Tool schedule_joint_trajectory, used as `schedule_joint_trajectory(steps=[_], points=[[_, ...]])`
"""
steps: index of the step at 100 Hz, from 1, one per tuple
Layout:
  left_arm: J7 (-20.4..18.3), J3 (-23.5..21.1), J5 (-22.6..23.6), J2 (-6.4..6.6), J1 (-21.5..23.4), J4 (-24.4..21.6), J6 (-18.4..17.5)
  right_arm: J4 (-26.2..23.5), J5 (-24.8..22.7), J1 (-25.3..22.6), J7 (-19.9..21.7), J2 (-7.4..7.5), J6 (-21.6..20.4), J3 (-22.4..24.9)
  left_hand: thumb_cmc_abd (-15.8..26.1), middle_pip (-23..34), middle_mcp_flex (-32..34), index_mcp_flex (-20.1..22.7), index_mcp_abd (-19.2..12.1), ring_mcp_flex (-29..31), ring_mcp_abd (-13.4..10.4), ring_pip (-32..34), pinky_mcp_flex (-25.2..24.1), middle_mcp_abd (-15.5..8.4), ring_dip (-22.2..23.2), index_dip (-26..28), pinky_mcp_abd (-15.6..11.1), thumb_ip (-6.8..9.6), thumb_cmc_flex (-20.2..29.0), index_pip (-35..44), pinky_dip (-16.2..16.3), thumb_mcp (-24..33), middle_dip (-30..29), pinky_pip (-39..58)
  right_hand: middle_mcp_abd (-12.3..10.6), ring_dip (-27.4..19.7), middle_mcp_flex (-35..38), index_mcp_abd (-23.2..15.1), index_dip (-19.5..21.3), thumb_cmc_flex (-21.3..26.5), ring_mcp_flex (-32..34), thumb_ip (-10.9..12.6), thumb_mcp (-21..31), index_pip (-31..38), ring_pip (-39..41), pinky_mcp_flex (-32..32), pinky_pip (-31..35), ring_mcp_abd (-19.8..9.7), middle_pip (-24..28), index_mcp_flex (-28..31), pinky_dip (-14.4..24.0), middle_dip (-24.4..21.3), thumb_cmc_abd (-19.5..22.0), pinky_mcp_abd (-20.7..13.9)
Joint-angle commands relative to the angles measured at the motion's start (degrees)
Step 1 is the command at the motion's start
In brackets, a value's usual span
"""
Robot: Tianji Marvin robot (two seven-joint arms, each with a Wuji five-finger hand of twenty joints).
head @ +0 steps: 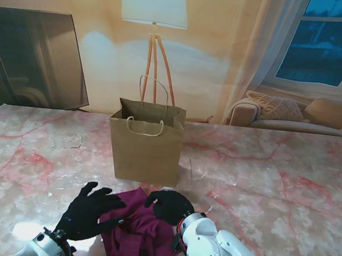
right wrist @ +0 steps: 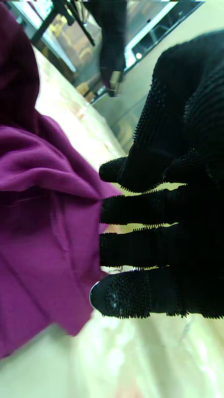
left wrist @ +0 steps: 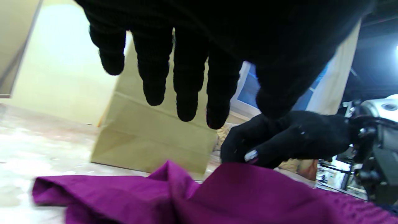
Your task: Fold the socks and the shorts into the kraft paper bag
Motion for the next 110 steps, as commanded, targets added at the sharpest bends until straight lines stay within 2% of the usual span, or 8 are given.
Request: schedule_joint_trajectory(steps=[1, 12, 29, 57, 79, 97, 105, 110], points=[[-1.5, 1.3, -1.1, -0.15, -2.2, -0.1, -0.9, 1.0, 0.7, 0.3, 1.4, 0.47, -0.5, -0.7, 3.3, -1.2, -0.5, -0.1, -0.1, -2.5, -1.3, -1.1, -0.5, -0.8, -0.3, -0.2, -1.8, 1.86, -0.7, -0.7, -0.9, 1.3, -0.6, -3.5, -0.8, -1.2, 0.9, -1.8, 1.1, 2.3, 1.7, -2.9, -0.7, 1.8, 1.0, 1.0, 2.7, -0.2, 0.4, 1.1, 0.0, 0.6, 1.9, 0.3], [-4.9, 3.9, -3.8, 0.05, -5.3, 0.9, -1.5, 3.0, 1.7, 1.7, 2.1, 0.46, -1.2, -1.8, 7.1, 0.0, 3.4, 3.0, -0.5, -3.1, -0.6, -0.5, -0.3, 0.2, 0.4, 1.0, -3.1, 0.67, -0.1, 1.4, -0.5, -2.0, -0.1, -9.3, -1.0, -1.6, 0.6, -2.2, 0.8, 2.5, 1.1, -2.7, -1.4, 1.5, 0.5, 0.6, 2.7, -0.6, -0.2, 0.7, -0.1, 0.3, 2.6, 0.3], [-12.0, 6.1, -8.0, 0.68, -7.9, 1.5, -2.5, 5.4, 2.3, 3.6, 2.5, 0.32, -1.8, -3.7, 13.8, 3.8, 15.4, 8.7, -0.4, 0.0, 0.3, 1.2, 0.7, 2.1, 1.9, 3.9, -4.1, -1.28, 4.4, 6.2, -4.8, -10.9, 2.9, -12.9, -1.6, -2.0, 0.3, -2.7, 0.5, 2.1, 0.3, -2.3, -1.9, 1.2, -0.3, 0.0, 2.9, -1.3, -0.9, 0.6, -0.1, 0.1, 3.0, 0.1], [-20.7, 2.0, -10.3, 1.76, -5.9, 0.4, -1.8, 7.3, 1.9, 5.5, 3.8, 0.54, -1.3, -5.8, 17.9, 14.1, 29.2, 17.2, -1.1, 5.5, 1.6, 6.1, 1.3, 3.2, 6.0, 6.8, -4.8, -1.6, 1.0, 15.0, -9.8, -13.7, 11.3, -14.7, -2.2, -2.9, -0.6, -3.2, -0.2, 0.8, -1.3, -2.3, -2.5, 0.6, -1.8, -1.3, 3.2, -2.0, -2.2, -0.3, 0.1, -0.3, 3.6, -0.5], [-23.4, -4.0, -7.3, 2.08, -1.0, -2.2, -1.2, 7.3, 1.0, 6.2, 4.7, 0.8, -0.4, -6.7, 17.3, 17.4, 24.7, 26.0, -5.6, 2.5, 2.6, 6.5, 1.6, 3.7, 7.6, 8.1, -4.5, -1.37, -0.4, 27.5, -14.7, -13.4, 18.8, -16.8, -2.5, -3.2, -1.4, -3.8, -0.4, 0.0, -2.6, -2.4, -2.8, 0.8, -2.3, -2.7, 2.9, -2.2, -2.6, -0.7, 0.2, -0.3, 3.7, -0.6], [-23.3, -7.7, -4.1, 2.01, 1.9, -2.9, -0.2, 7.3, 0.0, 6.6, 5.5, 1.13, -0.4, -7.6, 13.2, 11.6, 16.0, 29.0, -6.4, -2.4, 1.1, 4.7, 1.9, 2.6, 8.3, 6.8, -5.2, -0.74, -0.2, 33.7, -18.6, -12.9, 18.3, -17.4, -3.0, -3.4, -2.0, -4.2, -0.7, -2.1, -3.5, -3.0, -3.0, 1.1, -2.6, -4.2, 2.6, -2.4, -2.8, -1.1, 0.3, -0.4, 3.2, -1.0], [-21.5, -9.0, -2.3, 1.79, 3.1, -2.8, 0.4, 6.8, -0.8, 6.2, 5.8, 1.4, -0.8, -7.5, 9.5, 7.8, 12.4, 25.1, -7.3, -3.1, 0.6, 3.8, 1.8, 1.8, 8.2, 5.8, -4.7, 0.72, -0.2, 32.3, -17.2, -11.8, 14.9, -15.8, -2.8, -2.7, -1.7, -4.4, -2.4, -7.4, -3.0, -3.8, -2.6, 2.7, -1.5, -3.7, 3.4, -2.0, -2.4, -1.2, 0.7, -0.5, 1.6, -1.4], [-18.3, -9.3, -1.5, 1.46, 3.5, -2.1, 0.6, 6.0, -1.7, 5.5, 5.9, 1.64, -1.5, -6.9, 6.4, 6.9, 10.5, 23.2, -7.2, -2.9, 0.5, 3.7, 1.0, 1.4, 8.3, 6.4, -4.3, 1.99, -0.9, 31.5, -12.5, -9.4, 12.7, -13.3, -2.6, -2.1, -0.6, -4.6, -4.0, -11.7, -1.8, -3.5, -2.9, 3.7, -0.3, -2.4, 4.6, -1.5, -2.2, -0.4, 1.0, -0.6, 0.4, -1.5]])
